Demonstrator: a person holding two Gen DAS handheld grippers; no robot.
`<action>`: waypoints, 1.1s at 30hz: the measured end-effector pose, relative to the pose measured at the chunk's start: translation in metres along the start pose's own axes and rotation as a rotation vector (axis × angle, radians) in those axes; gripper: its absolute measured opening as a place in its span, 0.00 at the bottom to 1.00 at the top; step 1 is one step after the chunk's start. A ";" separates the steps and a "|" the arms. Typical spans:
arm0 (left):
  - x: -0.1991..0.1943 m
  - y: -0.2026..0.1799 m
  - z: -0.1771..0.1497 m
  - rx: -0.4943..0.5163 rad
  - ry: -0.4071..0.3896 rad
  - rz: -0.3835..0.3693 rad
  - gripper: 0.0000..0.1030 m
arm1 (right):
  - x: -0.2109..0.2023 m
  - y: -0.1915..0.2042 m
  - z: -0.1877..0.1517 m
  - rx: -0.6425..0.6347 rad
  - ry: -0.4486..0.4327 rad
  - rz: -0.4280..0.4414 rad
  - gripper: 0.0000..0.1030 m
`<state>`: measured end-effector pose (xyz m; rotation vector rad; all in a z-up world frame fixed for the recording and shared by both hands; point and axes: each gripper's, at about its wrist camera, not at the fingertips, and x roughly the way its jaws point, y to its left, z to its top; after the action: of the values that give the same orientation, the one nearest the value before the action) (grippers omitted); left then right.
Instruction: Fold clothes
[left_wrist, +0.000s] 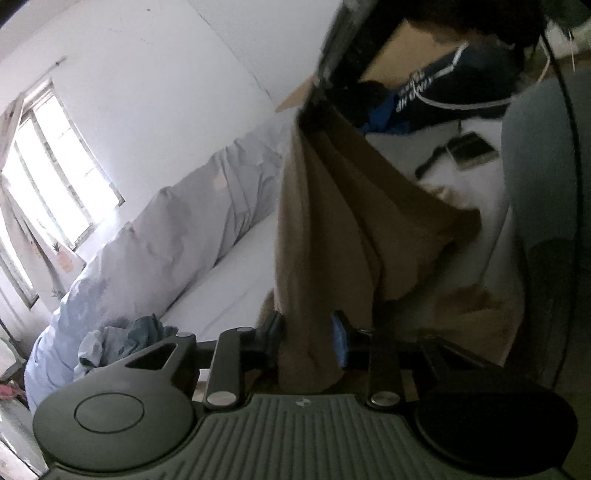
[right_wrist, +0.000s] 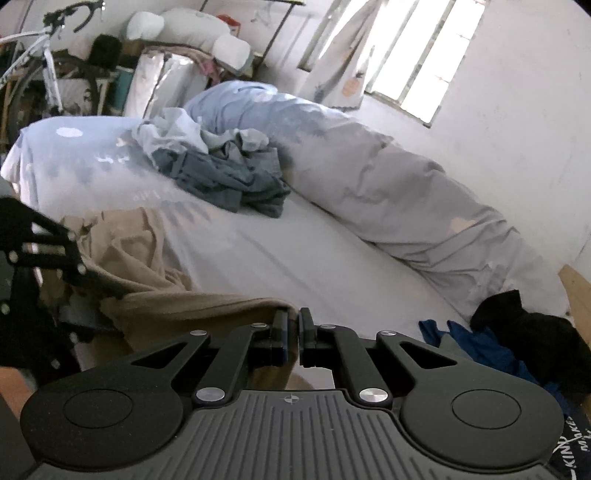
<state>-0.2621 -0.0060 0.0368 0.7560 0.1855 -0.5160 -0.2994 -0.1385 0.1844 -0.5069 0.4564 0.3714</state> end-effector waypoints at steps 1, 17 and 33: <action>0.003 -0.001 -0.001 0.003 0.011 0.009 0.29 | 0.000 0.000 0.000 0.000 -0.001 0.002 0.06; -0.031 0.076 0.008 -0.264 0.007 -0.093 0.08 | 0.006 -0.010 0.002 0.111 0.012 0.021 0.07; -0.051 0.278 -0.016 -0.737 0.027 0.271 0.08 | -0.003 -0.030 -0.011 0.237 -0.012 0.109 0.56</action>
<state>-0.1640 0.1942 0.2115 0.0628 0.2724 -0.1509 -0.2923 -0.1691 0.1888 -0.2497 0.5106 0.4187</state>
